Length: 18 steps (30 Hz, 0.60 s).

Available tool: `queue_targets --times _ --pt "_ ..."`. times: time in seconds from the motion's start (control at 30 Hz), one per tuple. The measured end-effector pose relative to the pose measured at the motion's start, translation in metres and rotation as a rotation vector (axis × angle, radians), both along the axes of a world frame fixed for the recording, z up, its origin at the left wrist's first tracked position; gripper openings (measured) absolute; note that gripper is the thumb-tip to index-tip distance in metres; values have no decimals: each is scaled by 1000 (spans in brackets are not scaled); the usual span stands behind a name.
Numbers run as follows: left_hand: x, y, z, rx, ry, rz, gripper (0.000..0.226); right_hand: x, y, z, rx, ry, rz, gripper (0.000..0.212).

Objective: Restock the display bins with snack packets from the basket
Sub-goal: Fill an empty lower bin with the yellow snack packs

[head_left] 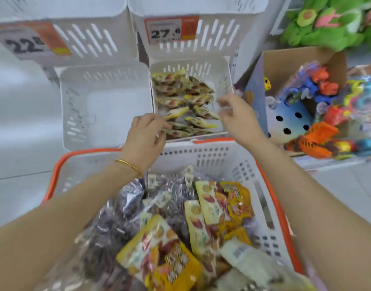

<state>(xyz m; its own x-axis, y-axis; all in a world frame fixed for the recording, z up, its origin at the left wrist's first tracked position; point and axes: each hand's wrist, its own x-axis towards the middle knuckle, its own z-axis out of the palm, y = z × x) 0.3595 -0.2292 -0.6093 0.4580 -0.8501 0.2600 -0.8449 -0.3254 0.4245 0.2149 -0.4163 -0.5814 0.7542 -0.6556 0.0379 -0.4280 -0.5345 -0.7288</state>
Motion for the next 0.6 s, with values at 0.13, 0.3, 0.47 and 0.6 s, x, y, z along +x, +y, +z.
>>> queue_targets --times 0.13,0.3,0.47,0.6 --pt "-41 34 -3 266 73 -187 27 -45 47 -14 -20 288 178 31" --pt "-88 51 -19 611 -14 -244 41 -69 73 -55 -118 795 442 78" --pt "-115 47 -39 710 -233 -231 57 -86 74 -71 -159 784 458 103" --pt "-120 41 -42 654 -184 -199 48 -88 71 -75 -138 792 511 118"
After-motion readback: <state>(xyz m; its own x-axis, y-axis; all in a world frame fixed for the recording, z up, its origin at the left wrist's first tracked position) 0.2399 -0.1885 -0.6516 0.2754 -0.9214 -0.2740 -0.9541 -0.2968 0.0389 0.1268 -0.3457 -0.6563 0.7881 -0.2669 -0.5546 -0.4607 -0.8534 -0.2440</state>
